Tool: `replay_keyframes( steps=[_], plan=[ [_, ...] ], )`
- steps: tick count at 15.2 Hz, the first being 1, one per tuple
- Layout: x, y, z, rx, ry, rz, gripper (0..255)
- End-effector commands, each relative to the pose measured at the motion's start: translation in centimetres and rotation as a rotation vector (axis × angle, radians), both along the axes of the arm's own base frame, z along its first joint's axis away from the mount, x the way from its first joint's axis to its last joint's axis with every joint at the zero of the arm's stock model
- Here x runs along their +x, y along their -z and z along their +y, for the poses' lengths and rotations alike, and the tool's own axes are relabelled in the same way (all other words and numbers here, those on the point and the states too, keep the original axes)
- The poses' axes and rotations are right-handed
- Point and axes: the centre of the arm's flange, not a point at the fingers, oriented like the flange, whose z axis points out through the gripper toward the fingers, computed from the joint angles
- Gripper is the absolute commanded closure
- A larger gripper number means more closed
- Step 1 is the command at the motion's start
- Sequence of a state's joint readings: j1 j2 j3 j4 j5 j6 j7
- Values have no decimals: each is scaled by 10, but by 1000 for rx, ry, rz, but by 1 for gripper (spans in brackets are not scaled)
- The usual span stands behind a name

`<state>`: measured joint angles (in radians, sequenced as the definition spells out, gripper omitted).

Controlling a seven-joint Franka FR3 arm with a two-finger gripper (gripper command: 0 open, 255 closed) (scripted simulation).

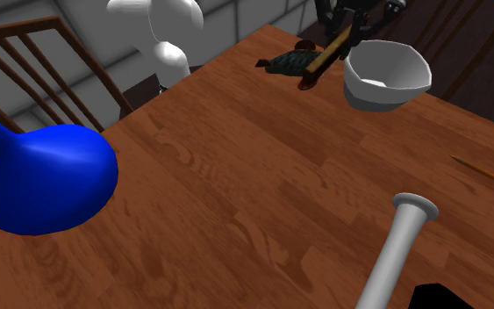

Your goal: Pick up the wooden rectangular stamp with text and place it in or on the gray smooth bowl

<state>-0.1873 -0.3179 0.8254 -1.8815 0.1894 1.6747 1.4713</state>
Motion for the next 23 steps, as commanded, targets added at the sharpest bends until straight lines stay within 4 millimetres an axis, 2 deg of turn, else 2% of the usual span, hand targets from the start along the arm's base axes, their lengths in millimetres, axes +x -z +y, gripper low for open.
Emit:
replay_keyframes(
  steps=[1, 11, 23],
  plan=[
    [-5, -2, 26, 1, 2, 0, 255],
    [-38, -1, 157, 1, 2, 0, 255],
    [-38, 62, 157, 1, 2, 0, 255]
  ],
)
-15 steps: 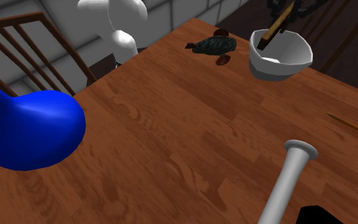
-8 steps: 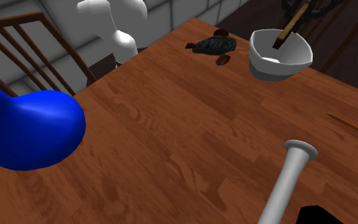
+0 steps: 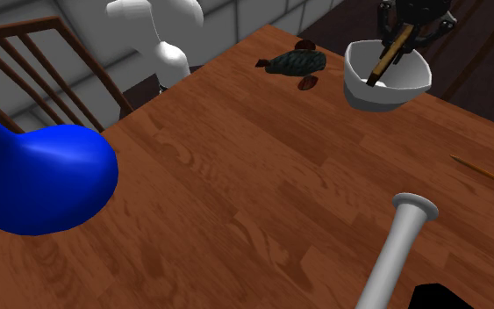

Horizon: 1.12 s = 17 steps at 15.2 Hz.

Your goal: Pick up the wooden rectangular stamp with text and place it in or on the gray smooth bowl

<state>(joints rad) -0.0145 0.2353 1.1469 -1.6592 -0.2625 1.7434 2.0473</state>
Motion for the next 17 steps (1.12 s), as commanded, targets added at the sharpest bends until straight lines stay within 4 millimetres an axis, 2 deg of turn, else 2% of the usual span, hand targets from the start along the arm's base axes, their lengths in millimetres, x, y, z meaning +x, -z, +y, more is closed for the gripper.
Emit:
replay_keyframes(
  steps=[1, 8, 9, 14, 17],
  plan=[
    [0, 10, 0, 0, 0, 0, 255],
    [0, 10, 0, 0, 0, 0, 255],
    [0, 10, 0, 0, 0, 0, 0],
    [0, 10, 0, 0, 0, 0, 0],
    [-2, -29, 1, 0, 0, 0, 0]
  ],
)
